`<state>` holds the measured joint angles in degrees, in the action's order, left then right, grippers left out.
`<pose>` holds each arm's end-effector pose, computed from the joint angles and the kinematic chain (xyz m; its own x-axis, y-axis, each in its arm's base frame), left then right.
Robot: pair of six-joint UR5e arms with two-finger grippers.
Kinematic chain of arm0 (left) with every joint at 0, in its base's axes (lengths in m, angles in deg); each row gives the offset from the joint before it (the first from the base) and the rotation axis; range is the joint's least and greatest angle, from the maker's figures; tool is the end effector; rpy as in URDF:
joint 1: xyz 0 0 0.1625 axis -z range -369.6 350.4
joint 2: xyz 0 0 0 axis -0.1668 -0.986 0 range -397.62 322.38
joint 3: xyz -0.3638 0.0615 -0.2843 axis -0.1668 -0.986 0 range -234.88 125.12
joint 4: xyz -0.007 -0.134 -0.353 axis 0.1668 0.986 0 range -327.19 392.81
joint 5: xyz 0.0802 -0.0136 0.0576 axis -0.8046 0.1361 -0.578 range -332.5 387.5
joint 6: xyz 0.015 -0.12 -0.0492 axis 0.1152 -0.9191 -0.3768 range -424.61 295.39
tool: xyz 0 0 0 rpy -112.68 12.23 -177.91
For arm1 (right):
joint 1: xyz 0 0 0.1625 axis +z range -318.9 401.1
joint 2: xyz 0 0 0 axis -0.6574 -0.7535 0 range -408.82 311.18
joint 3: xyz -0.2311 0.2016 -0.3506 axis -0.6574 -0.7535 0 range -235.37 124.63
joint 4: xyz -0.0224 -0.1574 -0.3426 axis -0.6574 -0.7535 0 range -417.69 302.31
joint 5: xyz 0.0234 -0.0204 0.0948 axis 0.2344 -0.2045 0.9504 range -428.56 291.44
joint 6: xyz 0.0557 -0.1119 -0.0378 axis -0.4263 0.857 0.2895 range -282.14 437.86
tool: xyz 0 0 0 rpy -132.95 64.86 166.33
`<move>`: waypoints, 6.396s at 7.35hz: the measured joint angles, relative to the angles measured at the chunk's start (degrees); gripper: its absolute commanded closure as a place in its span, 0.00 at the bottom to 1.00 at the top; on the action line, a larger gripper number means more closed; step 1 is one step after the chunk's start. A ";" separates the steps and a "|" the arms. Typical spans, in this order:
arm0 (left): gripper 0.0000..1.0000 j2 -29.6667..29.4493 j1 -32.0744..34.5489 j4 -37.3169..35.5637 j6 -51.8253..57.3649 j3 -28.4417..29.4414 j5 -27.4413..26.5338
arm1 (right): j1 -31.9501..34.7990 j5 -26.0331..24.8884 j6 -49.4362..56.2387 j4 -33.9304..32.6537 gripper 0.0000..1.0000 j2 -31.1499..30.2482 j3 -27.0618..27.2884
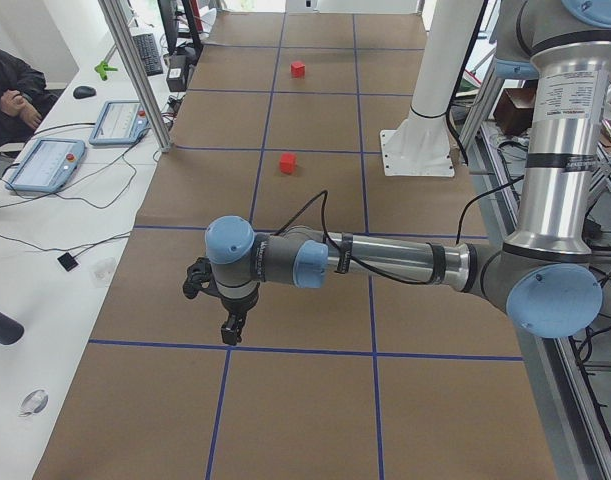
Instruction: Form red blocks into L shape at center
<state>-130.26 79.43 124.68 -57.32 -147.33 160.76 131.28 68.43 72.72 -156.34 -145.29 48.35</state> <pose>-0.0357 -0.4845 0.6788 0.7188 0.2205 -0.6593 -0.1089 0.9724 0.2065 0.0390 -0.3955 0.6723 0.6790 0.1096 0.7259 -0.0642 0.9939 -0.0899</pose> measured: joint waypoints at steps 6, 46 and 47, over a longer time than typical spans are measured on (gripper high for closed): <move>0.00 -0.89 -0.69 1.18 -0.37 -2.22 0.10 | 0.00 0.23 0.43 1.49 0.01 0.28 -0.41; 0.38 -38.48 -59.89 10.32 -65.86 7.23 -34.11 | -0.69 0.38 0.49 1.62 0.01 0.75 -2.14; 0.54 -38.49 -59.84 10.32 -65.84 7.24 -34.11 | -0.68 0.38 0.49 1.62 0.01 0.75 -2.17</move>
<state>-168.75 19.59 134.99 -123.16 -140.09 126.64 130.60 68.81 73.20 -154.72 -144.54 46.17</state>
